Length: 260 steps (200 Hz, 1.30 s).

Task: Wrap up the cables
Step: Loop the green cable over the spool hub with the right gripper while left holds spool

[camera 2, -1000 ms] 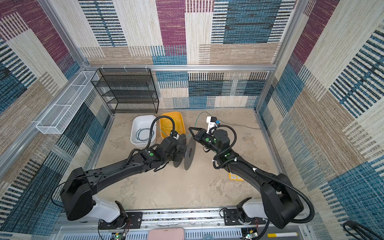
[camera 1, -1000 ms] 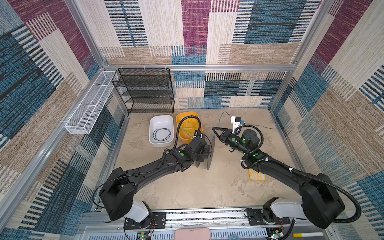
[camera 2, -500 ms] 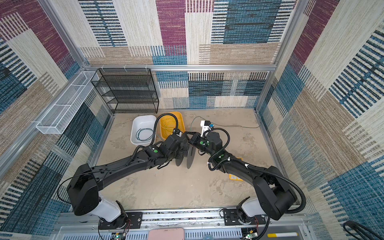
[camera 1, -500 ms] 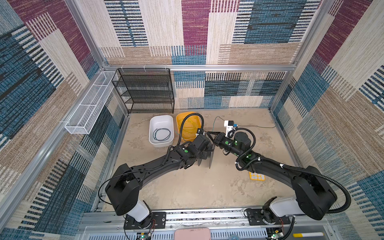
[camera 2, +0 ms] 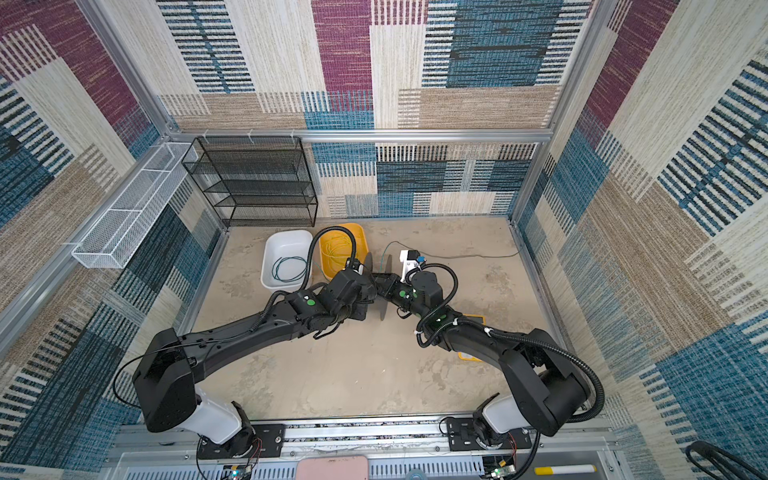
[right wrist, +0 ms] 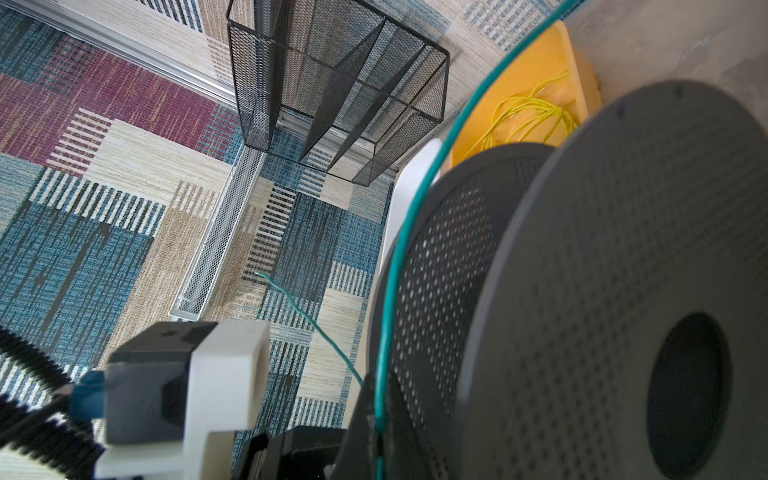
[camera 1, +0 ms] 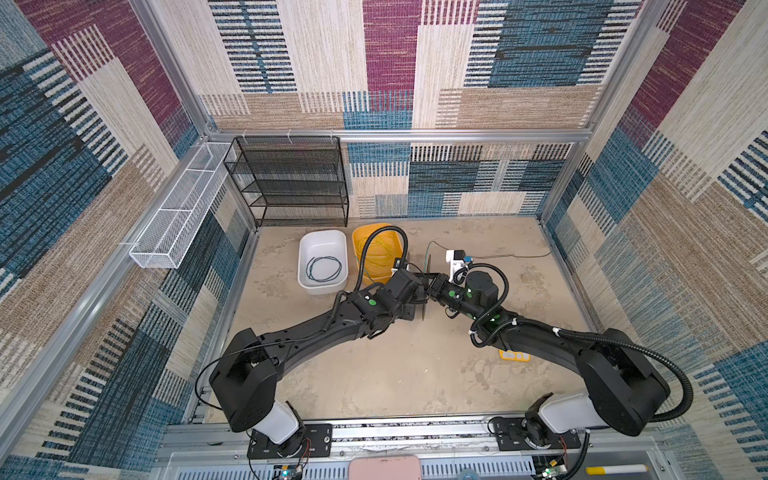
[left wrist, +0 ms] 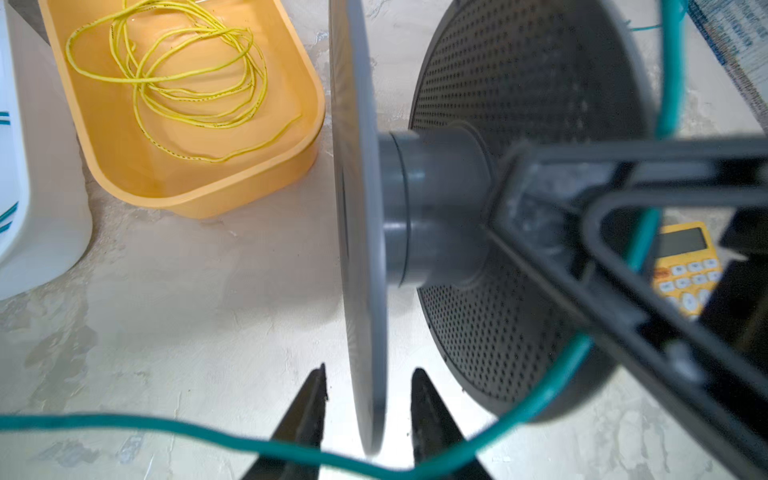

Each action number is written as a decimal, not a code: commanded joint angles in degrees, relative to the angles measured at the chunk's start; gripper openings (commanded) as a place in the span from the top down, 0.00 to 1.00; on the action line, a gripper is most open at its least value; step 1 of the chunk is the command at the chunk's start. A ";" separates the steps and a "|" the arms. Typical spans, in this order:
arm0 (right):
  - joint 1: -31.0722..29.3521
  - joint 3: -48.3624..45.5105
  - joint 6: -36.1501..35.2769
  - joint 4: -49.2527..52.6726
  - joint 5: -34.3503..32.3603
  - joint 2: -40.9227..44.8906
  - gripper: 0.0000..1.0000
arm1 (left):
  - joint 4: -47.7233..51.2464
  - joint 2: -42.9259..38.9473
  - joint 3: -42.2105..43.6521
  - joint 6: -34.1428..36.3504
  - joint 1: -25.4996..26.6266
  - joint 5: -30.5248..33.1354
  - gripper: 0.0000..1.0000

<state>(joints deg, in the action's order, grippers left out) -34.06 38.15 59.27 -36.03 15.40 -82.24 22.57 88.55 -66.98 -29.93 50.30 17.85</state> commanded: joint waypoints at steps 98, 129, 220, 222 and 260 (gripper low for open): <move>-0.11 1.54 -5.55 1.87 1.34 -2.23 1.00 | 8.90 -13.44 0.11 9.84 -0.19 2.57 0.49; -0.05 2.27 -6.88 2.32 2.69 -3.57 1.00 | 9.90 -12.31 -1.63 15.63 -0.31 1.27 0.45; -0.04 6.86 -12.34 7.45 9.19 -5.87 1.00 | -0.10 -6.18 4.10 27.94 -0.56 -7.15 0.45; -0.04 6.92 -12.36 7.51 9.25 -5.86 1.00 | -0.16 -6.42 4.24 28.14 -0.63 -7.02 0.45; -0.08 7.30 -13.31 8.44 10.46 -5.21 1.00 | -3.44 -8.55 7.65 30.37 -2.69 -5.32 0.52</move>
<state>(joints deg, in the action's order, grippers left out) -34.06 44.82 47.70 -27.92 24.05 -87.90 22.98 80.86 -60.73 -2.55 48.95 11.77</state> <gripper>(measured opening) 0.060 0.521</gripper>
